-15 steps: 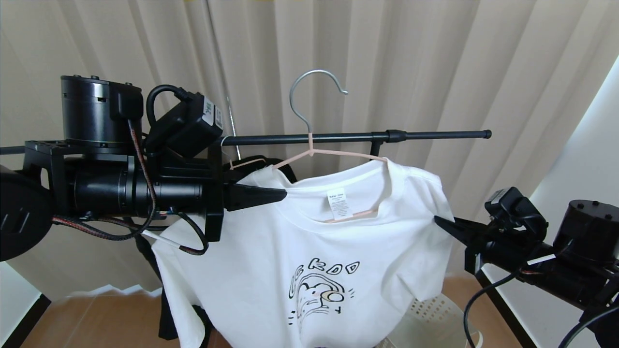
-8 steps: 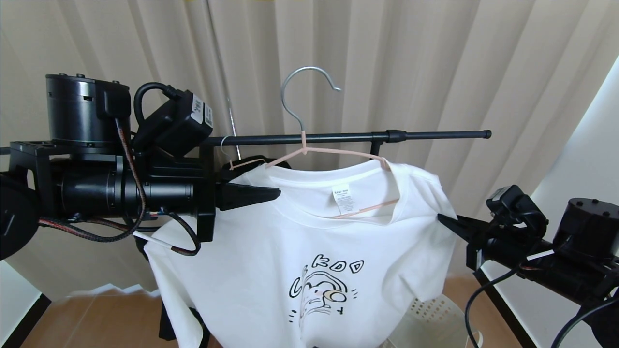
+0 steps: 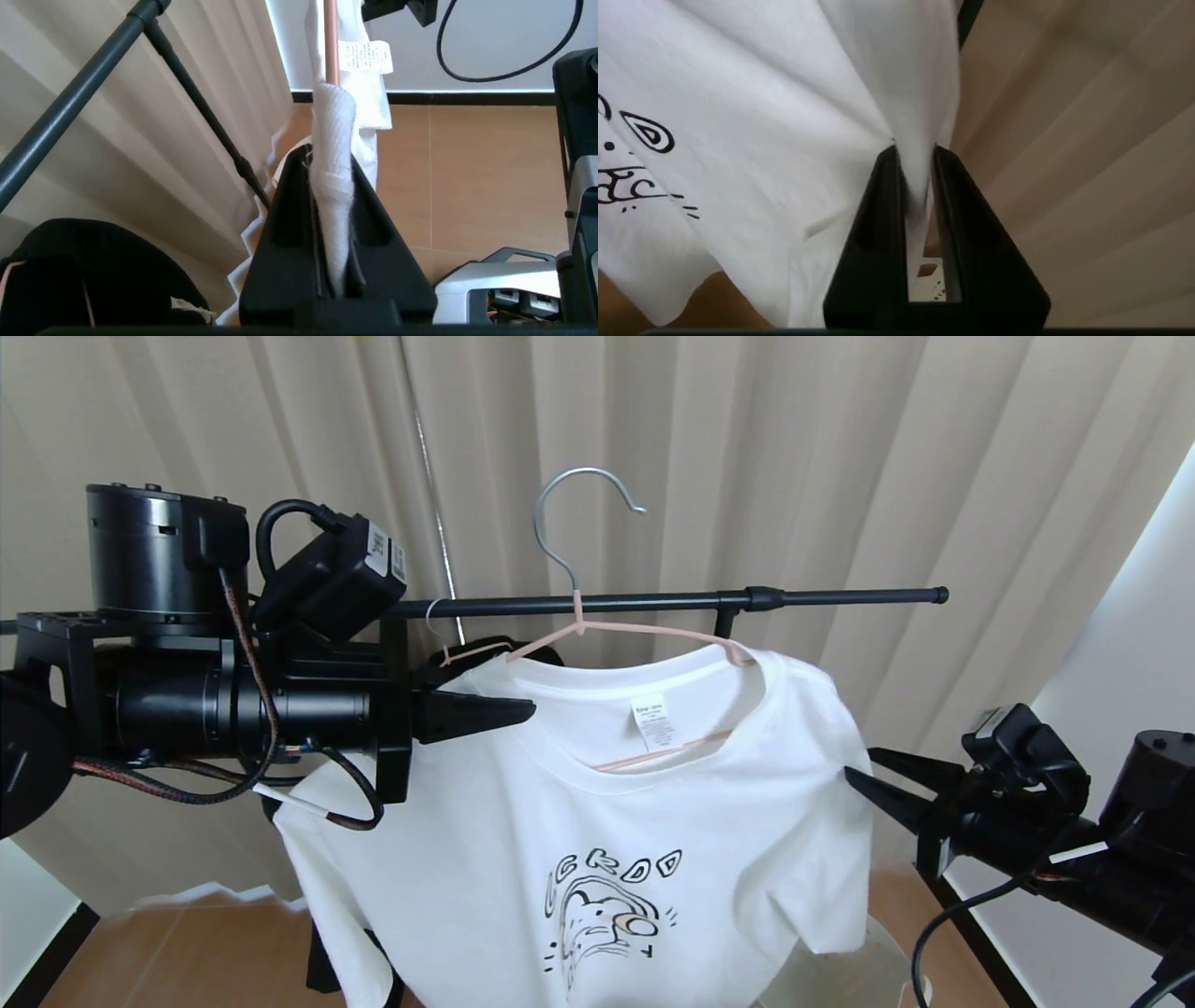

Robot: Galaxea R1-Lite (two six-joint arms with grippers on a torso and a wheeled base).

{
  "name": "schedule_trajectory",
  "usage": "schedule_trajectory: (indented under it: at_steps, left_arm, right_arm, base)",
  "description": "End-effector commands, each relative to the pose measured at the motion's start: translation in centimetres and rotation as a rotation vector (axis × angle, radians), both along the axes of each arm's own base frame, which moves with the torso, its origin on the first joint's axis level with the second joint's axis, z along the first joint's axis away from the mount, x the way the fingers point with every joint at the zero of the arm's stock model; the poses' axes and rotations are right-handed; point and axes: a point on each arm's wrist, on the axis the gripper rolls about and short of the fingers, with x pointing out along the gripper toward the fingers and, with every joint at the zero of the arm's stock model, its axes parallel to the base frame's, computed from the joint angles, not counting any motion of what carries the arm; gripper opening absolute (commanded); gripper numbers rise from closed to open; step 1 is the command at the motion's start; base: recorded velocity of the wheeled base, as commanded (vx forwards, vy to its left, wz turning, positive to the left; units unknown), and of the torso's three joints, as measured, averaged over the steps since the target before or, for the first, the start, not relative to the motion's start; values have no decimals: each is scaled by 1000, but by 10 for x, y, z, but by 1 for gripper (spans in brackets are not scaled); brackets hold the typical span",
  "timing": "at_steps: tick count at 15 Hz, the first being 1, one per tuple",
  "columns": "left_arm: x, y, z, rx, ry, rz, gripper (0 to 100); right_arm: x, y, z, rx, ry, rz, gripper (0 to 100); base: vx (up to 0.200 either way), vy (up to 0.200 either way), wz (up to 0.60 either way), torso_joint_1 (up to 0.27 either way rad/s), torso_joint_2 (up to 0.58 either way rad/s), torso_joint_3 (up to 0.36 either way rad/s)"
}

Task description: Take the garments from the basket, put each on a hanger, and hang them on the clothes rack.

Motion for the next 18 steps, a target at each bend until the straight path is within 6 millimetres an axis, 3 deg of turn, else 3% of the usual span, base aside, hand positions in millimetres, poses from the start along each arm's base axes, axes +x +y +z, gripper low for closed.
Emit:
schedule_trajectory:
  at_steps: [1, 7, 14, 18]
  left_arm:
    - [3, 4, -3, 1, 20, 27, 0]
    - [19, 10, -11, 6, 105, 172, 0]
    - [20, 5, -16, -10, 219, 319, 0]
    - [14, -7, -22, -5, 273, 408, 0]
  right_arm:
    - [-5, 0, 9, 7, -37, 6, 100]
    - [-10, -1, 20, 15, -82, 14, 100]
    - [-7, 1, 25, 23, -100, 6, 100]
    - [-4, 1, 25, 21, -99, -2, 100]
  base:
    - [0, 0, 0, 0, 0, 0]
    - [0, 0, 0, 0, 0, 0]
    - [0, 0, 0, 0, 0, 0]
    - [0, 0, 0, 0, 0, 0]
